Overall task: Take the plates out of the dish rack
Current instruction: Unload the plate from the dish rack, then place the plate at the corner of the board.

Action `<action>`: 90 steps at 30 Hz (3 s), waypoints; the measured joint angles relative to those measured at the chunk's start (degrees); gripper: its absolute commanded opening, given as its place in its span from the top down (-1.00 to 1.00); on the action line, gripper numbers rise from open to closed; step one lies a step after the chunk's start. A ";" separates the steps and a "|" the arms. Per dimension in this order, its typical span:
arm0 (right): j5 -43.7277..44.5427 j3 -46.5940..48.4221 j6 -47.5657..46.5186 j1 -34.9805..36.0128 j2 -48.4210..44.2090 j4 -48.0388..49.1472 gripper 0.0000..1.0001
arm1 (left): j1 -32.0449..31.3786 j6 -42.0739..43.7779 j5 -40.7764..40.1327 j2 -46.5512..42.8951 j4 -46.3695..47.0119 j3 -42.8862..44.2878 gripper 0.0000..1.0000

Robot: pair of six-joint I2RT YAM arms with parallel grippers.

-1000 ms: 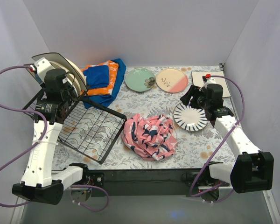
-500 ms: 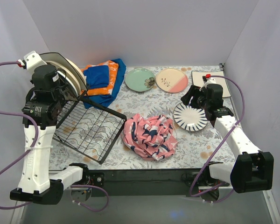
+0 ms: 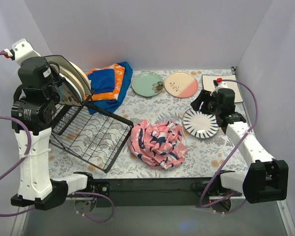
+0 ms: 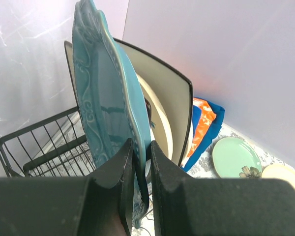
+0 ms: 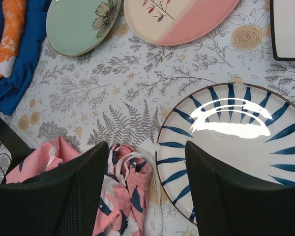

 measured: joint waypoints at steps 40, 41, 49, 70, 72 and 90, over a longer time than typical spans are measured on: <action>1.86 0.22 -1.14 0.00 1.68 -0.85 -0.38 | 0.00 3.41 5.14 5.27 2.05 18.14 1.00; 1.90 0.35 -1.22 0.00 1.77 -1.05 -0.38 | 0.00 3.50 5.40 5.27 2.34 18.18 1.00; 2.29 0.68 -1.29 0.00 2.56 -1.42 -0.38 | 0.02 3.93 8.26 5.27 5.09 18.18 1.00; 2.89 0.72 -1.29 0.00 2.97 -1.49 -0.38 | 0.22 6.82 17.62 0.98 13.68 12.37 1.00; 2.89 0.72 -1.29 0.00 2.97 -1.49 -0.38 | 0.35 6.43 18.91 1.22 13.73 13.49 1.00; 2.36 0.72 -1.16 0.00 2.89 -1.51 -0.38 | 0.02 -1.55 36.72 -3.17 22.18 3.32 1.00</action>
